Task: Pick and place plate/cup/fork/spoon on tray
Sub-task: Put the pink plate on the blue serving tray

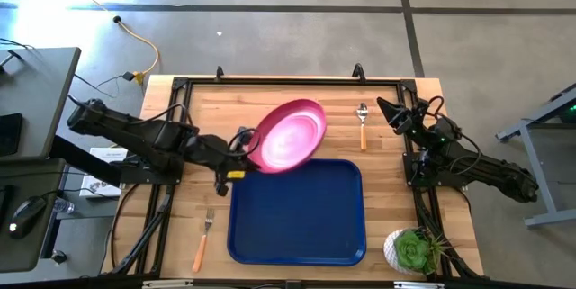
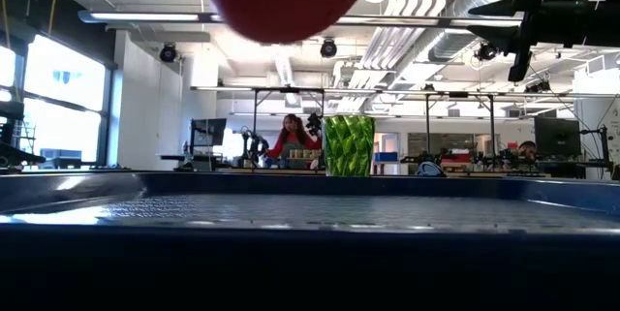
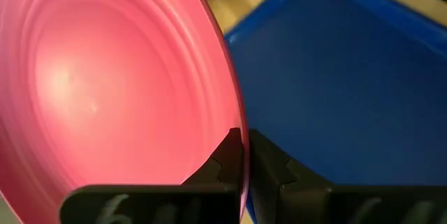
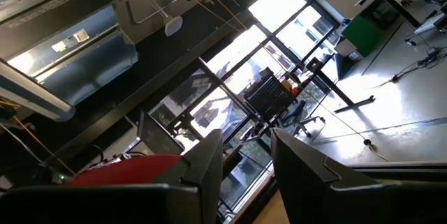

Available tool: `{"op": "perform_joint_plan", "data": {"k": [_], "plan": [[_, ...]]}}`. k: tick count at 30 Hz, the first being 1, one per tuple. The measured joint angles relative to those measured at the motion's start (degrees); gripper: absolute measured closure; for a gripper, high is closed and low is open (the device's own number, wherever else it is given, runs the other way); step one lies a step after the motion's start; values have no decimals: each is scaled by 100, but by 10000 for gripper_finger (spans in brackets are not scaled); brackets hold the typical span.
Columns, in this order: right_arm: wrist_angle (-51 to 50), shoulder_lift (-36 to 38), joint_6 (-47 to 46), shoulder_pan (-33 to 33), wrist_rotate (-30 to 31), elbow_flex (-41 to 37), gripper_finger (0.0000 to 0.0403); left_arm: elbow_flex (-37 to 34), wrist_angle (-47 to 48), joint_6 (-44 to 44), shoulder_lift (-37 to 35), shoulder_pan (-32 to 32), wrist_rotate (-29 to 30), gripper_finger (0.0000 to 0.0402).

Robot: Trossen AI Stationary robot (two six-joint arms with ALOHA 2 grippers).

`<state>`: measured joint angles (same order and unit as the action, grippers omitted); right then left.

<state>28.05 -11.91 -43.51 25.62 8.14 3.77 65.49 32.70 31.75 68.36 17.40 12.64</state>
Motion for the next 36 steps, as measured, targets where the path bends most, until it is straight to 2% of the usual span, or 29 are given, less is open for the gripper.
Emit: {"op": "perform_joint_plan", "data": {"k": [8,21,27,36], "plan": [[-1,-2,-74,0,2,0,289,4,-729,622,382,315,22,401],[-370,-6,-260,-1,4,0,289,0,-692,1679,1506,643,6,401],[-538,-6,-297,1,4,0,289,0,-536,1689,1747,641,-8,401],[-573,-6,-297,1,0,0,289,2,113,1076,2157,843,-203,401]]}}
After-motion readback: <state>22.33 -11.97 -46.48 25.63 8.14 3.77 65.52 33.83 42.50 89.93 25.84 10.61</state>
